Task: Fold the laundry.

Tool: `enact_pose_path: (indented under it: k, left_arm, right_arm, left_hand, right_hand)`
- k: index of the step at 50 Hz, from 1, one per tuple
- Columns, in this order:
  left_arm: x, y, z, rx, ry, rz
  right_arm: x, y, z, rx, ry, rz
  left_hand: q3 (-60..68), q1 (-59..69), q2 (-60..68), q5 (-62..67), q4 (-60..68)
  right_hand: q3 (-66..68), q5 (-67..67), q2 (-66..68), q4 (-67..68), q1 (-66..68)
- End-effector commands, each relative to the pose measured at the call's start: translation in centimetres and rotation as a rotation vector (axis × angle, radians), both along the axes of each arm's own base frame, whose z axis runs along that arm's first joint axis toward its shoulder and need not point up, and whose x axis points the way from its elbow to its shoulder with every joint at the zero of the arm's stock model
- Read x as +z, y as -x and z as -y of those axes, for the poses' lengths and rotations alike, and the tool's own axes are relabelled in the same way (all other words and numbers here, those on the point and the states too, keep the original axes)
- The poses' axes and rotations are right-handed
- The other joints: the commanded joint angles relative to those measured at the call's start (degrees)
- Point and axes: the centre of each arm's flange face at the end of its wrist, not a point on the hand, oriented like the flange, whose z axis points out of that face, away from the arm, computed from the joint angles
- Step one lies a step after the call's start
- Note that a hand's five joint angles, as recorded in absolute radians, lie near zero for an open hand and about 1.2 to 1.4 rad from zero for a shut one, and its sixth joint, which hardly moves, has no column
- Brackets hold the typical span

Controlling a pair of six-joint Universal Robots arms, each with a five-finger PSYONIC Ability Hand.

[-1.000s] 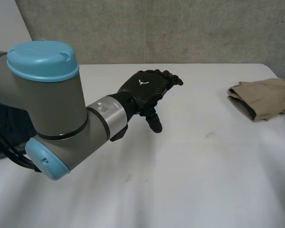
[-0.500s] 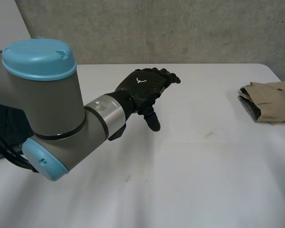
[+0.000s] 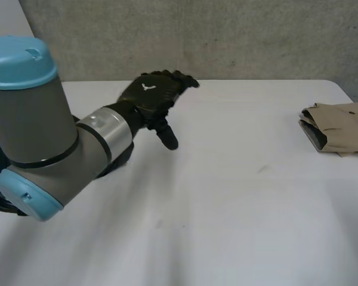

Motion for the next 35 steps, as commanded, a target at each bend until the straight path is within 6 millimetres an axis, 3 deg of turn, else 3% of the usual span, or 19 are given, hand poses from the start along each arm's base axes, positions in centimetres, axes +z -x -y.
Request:
enact_pose_path:
  k: [1, 2, 5, 6, 9, 10, 11, 14, 15, 19, 25, 28, 32, 33, 35]
  left_arm:
    - [0.5, -3.4, 4.1, 0.209, 0.108, -0.008]
    - [0.4, -3.8, 4.6, 0.224, 0.124, 0.003]
    - [0.0, -5.6, 7.0, 0.293, 0.207, 0.068]
    - [-0.1, -6.1, 7.7, 0.31, 0.227, 0.09]
    - [-2.2, -8.7, 10.9, 0.388, 0.269, 0.22]
    - [-2.9, -9.5, 11.8, 0.41, 0.274, 0.256]
    - [-4.2, -11.1, 13.3, 0.445, 0.275, 0.327]
    - [-6.3, -13.4, 15.3, 0.49, 0.266, 0.424]
    - [-7.9, -14.6, 16.2, 0.503, 0.246, 0.482]
    - [-11.2, -16.7, 17.6, 0.51, 0.216, 0.613]
    - [-15.5, -19.1, 19.5, 0.513, 0.196, 0.772]
    - [-16.4, -19.9, 20.1, 0.515, 0.195, 0.815]
    - [-16.4, -20.1, 20.7, 0.53, 0.211, 0.83]
    - [-16.1, -20.1, 20.8, 0.536, 0.217, 0.824]
    - [-15.6, -19.5, 20.6, 0.533, 0.226, 0.812]
  right_arm:
    - [5.4, -13.0, -3.4, 0.345, 0.234, 0.233]
    - [5.7, -15.5, -5.1, 0.428, 0.239, 0.304]
    - [5.6, -19.6, -8.4, 0.577, 0.221, 0.404]
    - [5.3, -22.6, -11.0, 0.69, 0.202, 0.461]
    - [3.7, -26.8, -15.2, 0.847, 0.141, 0.525]
    - [2.3, -29.1, -17.9, 0.937, 0.088, 0.552]
    - [1.6, -30.0, -19.2, 0.973, 0.066, 0.559]
    - [-1.1, -32.4, -23.8, 1.074, -0.026, 0.572]
    - [-1.7, -32.8, -24.8, 1.09, -0.049, 0.575]
    - [-4.3, -33.4, -27.9, 1.123, -0.153, 0.583]
    - [-6.7, -32.7, -29.3, 1.099, -0.242, 0.579]
    - [-7.2, -32.3, -29.3, 1.082, -0.261, 0.582]
    - [-7.7, -30.9, -28.1, 1.019, -0.261, 0.585]
    - [-7.7, -30.6, -27.8, 1.007, -0.258, 0.586]
    - [-7.7, -30.1, -27.3, 0.986, -0.252, 0.588]
  left_hand:
    - [-2.1, -2.1, -2.0, -2.2, -1.8]
    - [-2.2, -2.3, -2.2, -2.3, -2.0]
    - [-2.2, -2.3, -2.2, -2.3, -2.0]
    - [-2.2, -2.3, -2.2, -2.3, -2.0]
    - [-2.4, -2.4, -2.4, -2.5, -2.2]
    - [-2.4, -2.4, -2.4, -2.5, -2.2]
    - [-2.4, -2.4, -2.4, -2.5, -2.2]
    - [-2.6, -2.6, -2.5, -2.7, -2.3]
    - [-2.6, -2.6, -2.5, -2.7, -2.3]
    - [-2.6, -2.6, -2.5, -2.7, -2.3]
    - [-2.6, -2.6, -2.5, -2.7, -2.3]
    - [0.8, 0.7, 0.8, 0.7, 1.0]
    - [42.9, 42.9, 42.9, 42.8, 43.1]
    - [67.1, 67.1, 67.2, 67.0, 67.4]
    - [67.4, 67.3, 67.4, 67.3, 67.6]
  right_hand:
    - [-2.3, -3.8, -2.5, -3.3, -1.0]
    - [-2.3, -3.8, -2.5, -3.3, -1.0]
    - [-2.3, -3.8, -2.5, -3.3, -1.0]
    - [-2.3, -3.8, -2.5, -3.3, -1.0]
    - [-2.3, -3.8, -2.5, -3.3, -1.0]
    - [-2.3, -3.8, -2.5, -3.3, -1.0]
    - [-2.3, -3.8, -2.5, -3.3, -1.0]
    - [-2.3, -3.8, -2.5, -3.3, -1.0]
    - [-2.3, -3.8, -2.5, -3.3, -1.0]
    - [-2.3, -3.8, -2.5, -3.3, -1.0]
    - [-2.3, -3.8, -2.5, -3.3, -1.0]
    - [-2.3, -3.8, -2.5, -3.3, -1.0]
    - [-2.3, -3.8, -2.5, -3.3, -1.0]
    - [-2.3, -3.8, -2.5, -3.3, -1.0]
    - [-2.3, -3.8, -2.5, -3.3, -1.0]
